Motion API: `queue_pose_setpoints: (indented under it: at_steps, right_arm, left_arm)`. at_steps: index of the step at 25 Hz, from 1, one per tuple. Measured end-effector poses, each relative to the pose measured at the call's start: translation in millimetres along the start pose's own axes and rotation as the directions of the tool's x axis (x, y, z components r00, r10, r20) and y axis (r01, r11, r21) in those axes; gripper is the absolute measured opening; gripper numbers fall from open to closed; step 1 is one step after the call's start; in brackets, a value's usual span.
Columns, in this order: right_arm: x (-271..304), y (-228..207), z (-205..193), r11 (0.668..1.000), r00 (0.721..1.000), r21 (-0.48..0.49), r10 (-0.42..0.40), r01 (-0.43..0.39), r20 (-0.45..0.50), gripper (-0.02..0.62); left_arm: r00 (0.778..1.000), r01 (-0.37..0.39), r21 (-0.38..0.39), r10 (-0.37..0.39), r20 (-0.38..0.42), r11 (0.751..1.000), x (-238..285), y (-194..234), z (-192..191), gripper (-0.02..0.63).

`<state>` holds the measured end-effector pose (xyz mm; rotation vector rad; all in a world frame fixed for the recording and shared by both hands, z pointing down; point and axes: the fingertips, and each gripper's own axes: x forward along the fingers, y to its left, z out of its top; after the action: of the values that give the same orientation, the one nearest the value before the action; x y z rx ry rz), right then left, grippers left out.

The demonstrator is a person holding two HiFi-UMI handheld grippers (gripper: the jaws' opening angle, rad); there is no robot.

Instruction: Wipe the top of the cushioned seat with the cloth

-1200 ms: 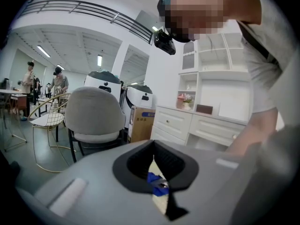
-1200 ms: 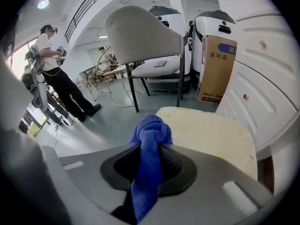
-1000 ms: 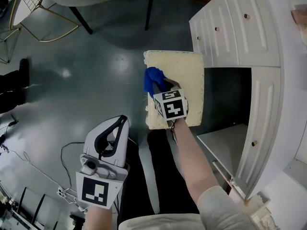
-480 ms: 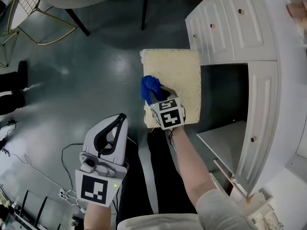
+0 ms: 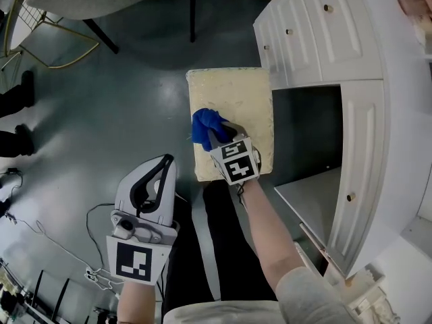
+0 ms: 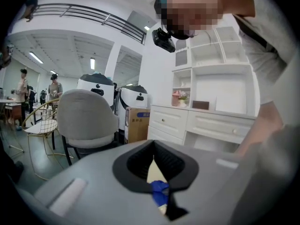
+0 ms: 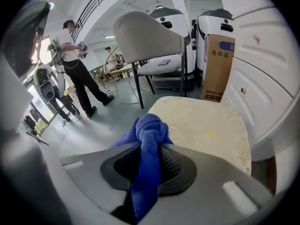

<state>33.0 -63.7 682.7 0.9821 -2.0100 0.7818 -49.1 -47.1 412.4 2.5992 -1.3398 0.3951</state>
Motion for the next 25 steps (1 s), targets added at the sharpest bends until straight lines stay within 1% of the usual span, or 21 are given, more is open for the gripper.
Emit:
queue_pose_setpoints:
  at_steps: [2, 5, 7, 12, 17, 22, 25]
  right_arm:
    - [-4, -8, -3, 1.0, 1.0, 0.007, -0.002, 0.002, 0.001, 0.08]
    - [-11, -23, -9, 1.0, 1.0, 0.02, -0.011, 0.011, 0.003, 0.08]
    - [-17, -35, -14, 0.999, 1.0, 0.029, -0.021, 0.021, 0.003, 0.08]
    - [-31, -65, -27, 0.997, 0.998, 0.057, -0.055, 0.055, -0.002, 0.08]
    - [-43, -91, -37, 0.993, 0.996, 0.081, -0.086, 0.086, 0.0, 0.08]
    - [-54, -111, -46, 0.989, 0.994, 0.1, -0.105, 0.105, -0.007, 0.08]
    - [-59, -121, -49, 0.987, 0.993, 0.111, -0.115, 0.115, -0.01, 0.08]
  left_arm:
    - [1.0, 0.008, 0.005, -0.008, -0.005, 1.0, 7, -6, 0, -0.002]
    - [1.0, 0.017, -0.031, -0.017, -0.007, 0.999, 16, -12, -1, -0.003]
    - [1.0, 0.02, -0.04, -0.02, 0.001, 0.999, 22, -15, 0, -0.006]
    - [1.0, 0.026, -0.007, -0.026, -0.003, 1.0, 35, -22, -1, -0.006]
    - [1.0, 0.027, 0.001, -0.027, -0.009, 1.0, 44, -28, -5, -0.006]
    - [1.0, 0.018, -0.024, -0.018, -0.003, 1.0, 48, -30, -7, -0.006]
    - [1.0, 0.003, -0.043, -0.001, 0.027, 0.999, 52, -28, 0, -0.006]
